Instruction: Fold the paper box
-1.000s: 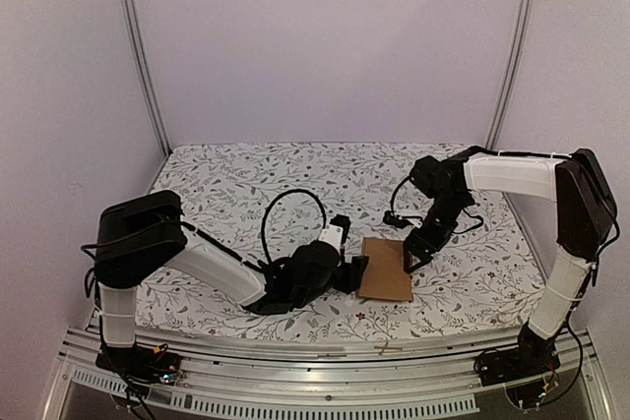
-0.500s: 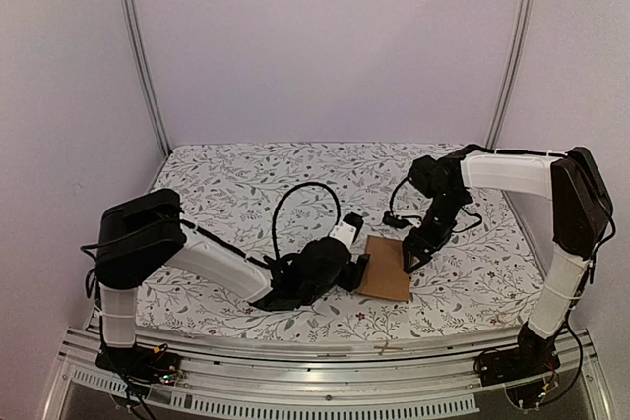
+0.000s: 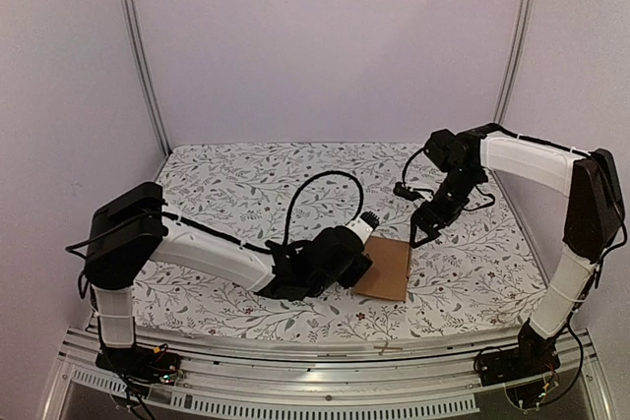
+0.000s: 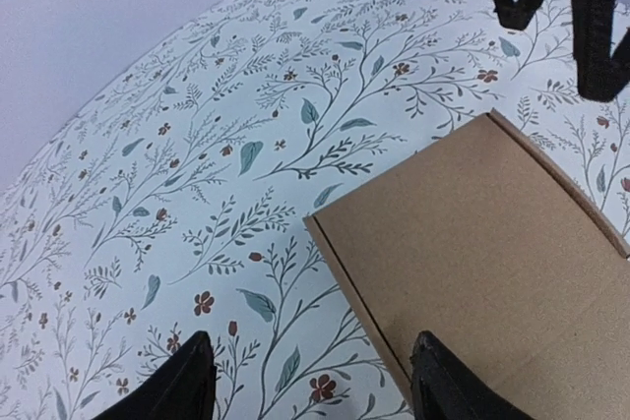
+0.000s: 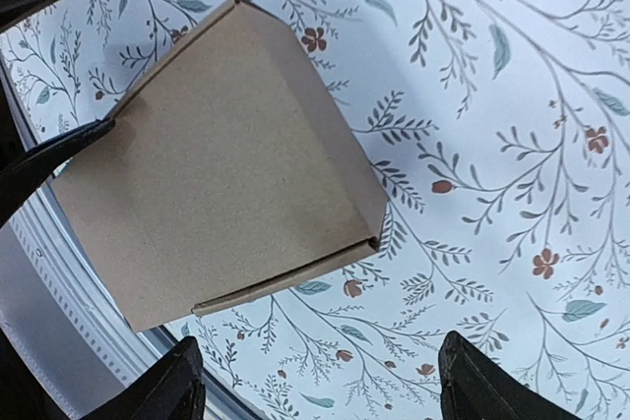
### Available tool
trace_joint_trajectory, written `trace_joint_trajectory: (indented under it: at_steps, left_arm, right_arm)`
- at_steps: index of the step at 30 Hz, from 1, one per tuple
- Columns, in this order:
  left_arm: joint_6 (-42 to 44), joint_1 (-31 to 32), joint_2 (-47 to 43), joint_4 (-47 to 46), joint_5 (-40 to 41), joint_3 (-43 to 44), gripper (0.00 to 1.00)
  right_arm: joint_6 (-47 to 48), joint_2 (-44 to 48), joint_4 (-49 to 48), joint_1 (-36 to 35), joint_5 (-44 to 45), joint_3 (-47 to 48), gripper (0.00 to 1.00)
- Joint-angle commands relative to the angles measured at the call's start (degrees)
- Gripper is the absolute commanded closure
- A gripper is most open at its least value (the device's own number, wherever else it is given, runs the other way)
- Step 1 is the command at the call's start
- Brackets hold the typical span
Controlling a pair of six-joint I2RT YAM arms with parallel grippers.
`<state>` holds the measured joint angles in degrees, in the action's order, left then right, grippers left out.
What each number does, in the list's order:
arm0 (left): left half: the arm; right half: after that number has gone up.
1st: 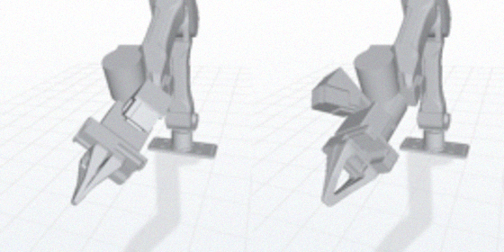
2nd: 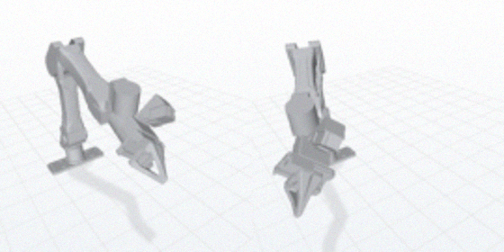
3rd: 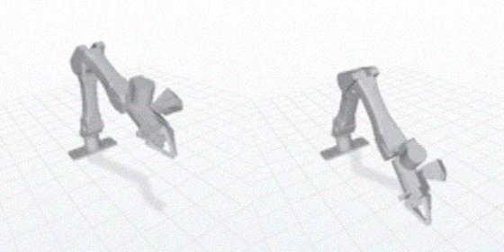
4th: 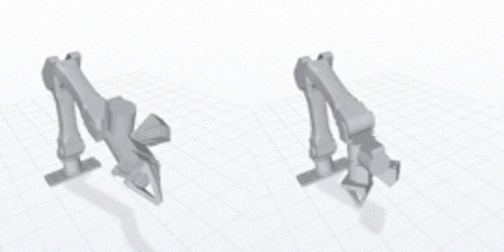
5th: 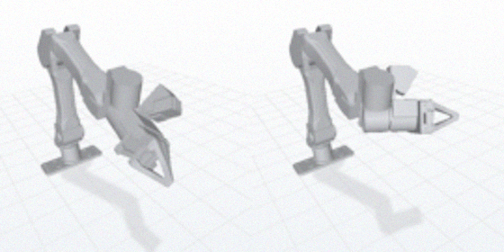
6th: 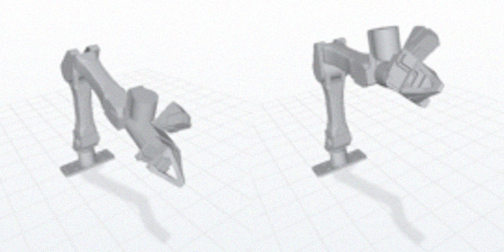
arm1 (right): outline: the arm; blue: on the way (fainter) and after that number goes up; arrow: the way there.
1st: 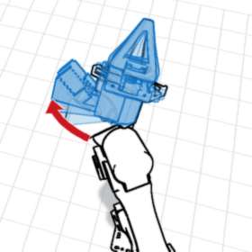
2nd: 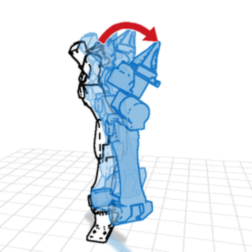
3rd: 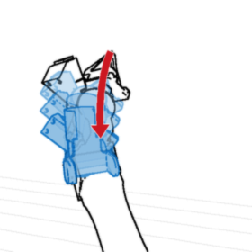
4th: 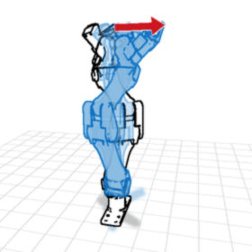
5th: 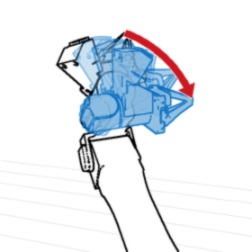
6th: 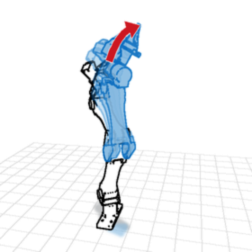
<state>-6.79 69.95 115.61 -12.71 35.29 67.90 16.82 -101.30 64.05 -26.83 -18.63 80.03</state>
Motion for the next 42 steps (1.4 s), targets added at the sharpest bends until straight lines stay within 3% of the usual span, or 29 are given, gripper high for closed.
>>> trace_joint_trajectory:
  at_steps: [1,6,14,19,24,34,39,42]
  left_arm:
    - [2.3,-0.5,-8.0,1.0,-3.1,-0.9,0.31]
    - [-5.3,-0.8,-14.6,1.6,-4.8,-4.9,0.30]
    - [-22.0,0.3,-23.4,3.2,-8.4,-18.6,0.34]
    - [-22.2,2.5,-28.2,2.8,-7.0,-24.7,0.36]
    - [-22.2,3.2,-31.4,3.6,-5.4,-27.7,0.36]
    - [-20.1,4.2,-32.2,4.2,-6.8,-27.9,0.36]
    - [-17.4,5.8,-32.3,3.9,-7.7,-27.4,0.36]
    - [-16.8,6.5,-32.9,2.8,-6.5,-28.2,0.36]
  right_arm:
    - [4.6,3.7,0.8,0.7,-1.4,3.4,0.19]
    - [8.2,0.6,-2.3,-0.4,-2.0,5.3,0.20]
    - [10.0,-7.0,-5.5,-5.0,2.2,10.0,0.19]
    - [9.2,-10.1,-5.8,-5.6,3.7,9.5,0.34]
    - [8.4,-11.2,-6.0,-5.7,2.0,8.5,0.59]
    - [7.3,-14.3,-6.0,-5.5,1.0,8.5,0.68]
    - [6.7,-16.7,-5.4,-4.1,-1.0,9.5,0.81]
    - [6.2,-18.9,-4.7,-2.3,-3.3,10.6,0.83]
